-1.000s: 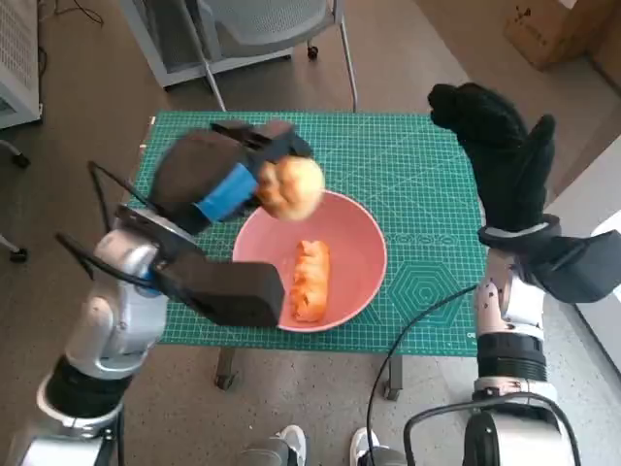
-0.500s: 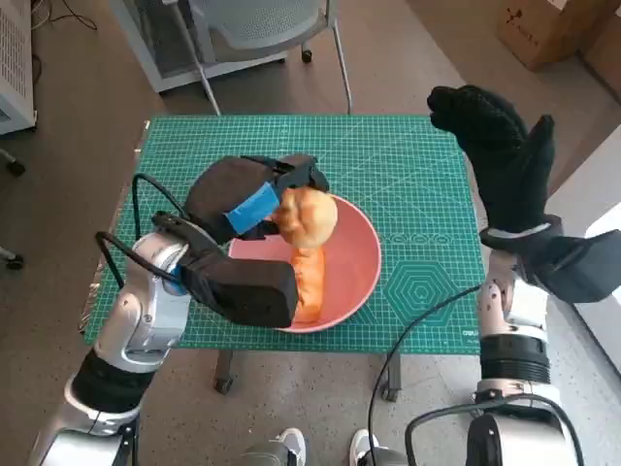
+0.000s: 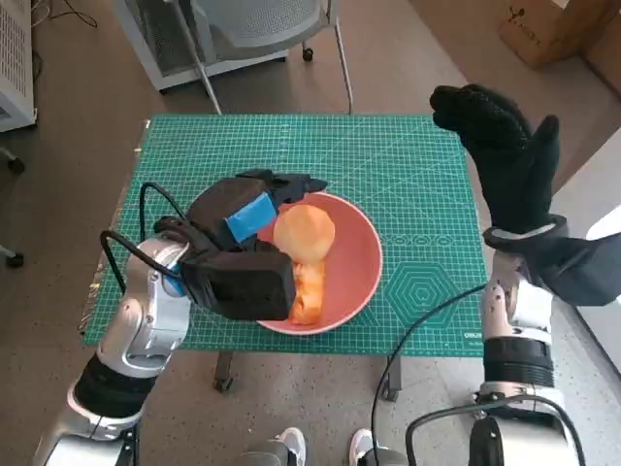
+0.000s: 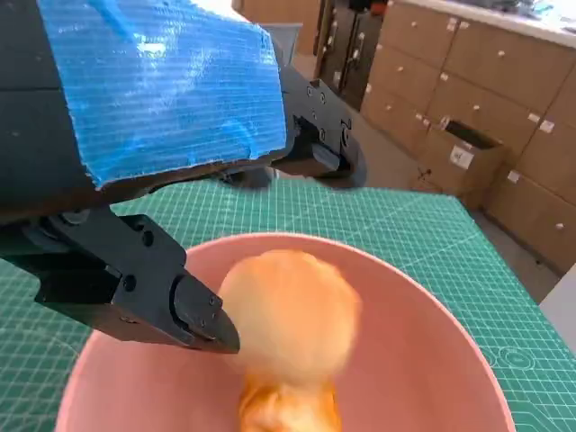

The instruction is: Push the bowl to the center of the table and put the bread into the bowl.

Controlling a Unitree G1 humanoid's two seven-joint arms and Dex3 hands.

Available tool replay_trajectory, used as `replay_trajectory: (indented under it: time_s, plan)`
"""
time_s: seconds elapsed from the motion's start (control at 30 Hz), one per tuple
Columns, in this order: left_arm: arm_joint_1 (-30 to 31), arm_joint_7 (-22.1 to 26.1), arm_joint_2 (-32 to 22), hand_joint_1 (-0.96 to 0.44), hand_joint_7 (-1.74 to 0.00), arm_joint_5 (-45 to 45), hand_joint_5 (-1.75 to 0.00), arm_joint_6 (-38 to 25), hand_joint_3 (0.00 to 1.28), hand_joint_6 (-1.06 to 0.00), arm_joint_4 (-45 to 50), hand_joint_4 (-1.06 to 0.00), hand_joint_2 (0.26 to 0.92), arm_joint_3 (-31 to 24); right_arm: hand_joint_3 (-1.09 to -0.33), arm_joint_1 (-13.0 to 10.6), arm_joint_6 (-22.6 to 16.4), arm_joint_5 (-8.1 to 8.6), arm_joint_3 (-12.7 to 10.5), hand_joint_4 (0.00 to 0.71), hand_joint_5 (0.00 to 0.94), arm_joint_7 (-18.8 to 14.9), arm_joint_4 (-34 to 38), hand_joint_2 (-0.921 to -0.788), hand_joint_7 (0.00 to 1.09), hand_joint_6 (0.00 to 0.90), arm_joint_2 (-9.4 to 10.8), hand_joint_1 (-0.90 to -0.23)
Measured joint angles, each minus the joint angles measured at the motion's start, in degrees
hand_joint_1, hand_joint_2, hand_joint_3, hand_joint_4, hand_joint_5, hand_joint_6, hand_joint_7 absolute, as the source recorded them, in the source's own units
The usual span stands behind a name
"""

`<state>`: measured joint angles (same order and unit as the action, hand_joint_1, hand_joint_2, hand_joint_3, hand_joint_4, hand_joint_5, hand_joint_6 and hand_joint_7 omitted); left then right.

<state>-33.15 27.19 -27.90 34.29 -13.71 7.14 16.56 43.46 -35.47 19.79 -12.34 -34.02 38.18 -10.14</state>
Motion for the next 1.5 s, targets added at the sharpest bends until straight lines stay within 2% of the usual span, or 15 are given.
replay_trajectory:
  time_s: [0.27,0.73,0.87,1.0,1.1,1.13,1.2,1.5]
  plan:
    - [1.09,-2.35,-0.89,-0.38,0.00,0.30,0.00,1.85,0.01,-0.24,1.02,-0.01,0.791,-1.99,-0.546,-0.01,-0.02,0.00,0.11,0.262,0.000,0.26,-0.03,-0.921,0.00,0.358,0.00,-0.537]
    - [3.40,-5.01,-1.20,-0.34,-0.01,-5.13,-0.01,5.36,0.01,-0.26,4.22,-0.04,0.822,-9.45,-0.546,-0.01,-0.19,-0.04,0.56,0.262,0.000,0.47,-0.03,-0.921,0.01,0.367,0.09,-0.538]
    - [4.46,-7.06,-0.60,-0.37,-0.01,-10.47,-0.01,8.72,0.03,-0.27,4.69,-0.04,0.868,-13.83,-0.546,-0.01,-0.20,-0.03,0.81,0.262,0.000,0.50,-0.08,-0.921,0.01,0.369,0.10,-0.538]
    - [5.35,-9.90,1.03,-0.47,-0.01,-16.22,-0.01,12.80,0.17,-0.26,4.30,-0.05,0.910,-18.06,-0.545,-0.02,-0.16,-0.02,0.98,0.263,0.001,0.55,-0.51,-0.921,0.01,0.370,0.09,-0.539]
    - [5.38,-11.51,3.25,-0.55,-0.02,-21.97,-0.01,15.85,0.32,-0.21,2.90,-0.03,0.911,-21.08,-0.543,-0.02,0.00,-0.01,1.12,0.261,0.000,0.66,-1.16,-0.921,0.01,0.370,0.09,-0.537]
    - [5.37,-11.73,4.17,-0.57,-0.14,-24.51,-0.01,16.89,0.34,-0.14,2.24,-0.03,0.914,-22.15,-0.543,-0.02,0.06,0.00,1.18,0.260,0.000,0.76,-1.41,-0.921,0.01,0.369,0.10,-0.536]
    - [5.32,-11.78,5.66,-0.64,-0.26,-29.00,0.00,18.43,0.39,-0.06,0.63,-0.01,0.918,-23.94,-0.541,-0.01,0.18,-0.01,1.23,0.258,0.000,0.98,-1.83,-0.921,0.01,0.367,0.10,-0.537]
    - [5.16,-9.48,11.37,-0.74,-0.32,-48.72,-0.01,22.04,0.40,0.00,-8.43,-0.02,0.921,-31.32,-0.535,-0.01,2.34,-0.04,1.64,0.259,0.001,2.67,-5.34,-0.921,0.00,0.365,0.10,-0.554]
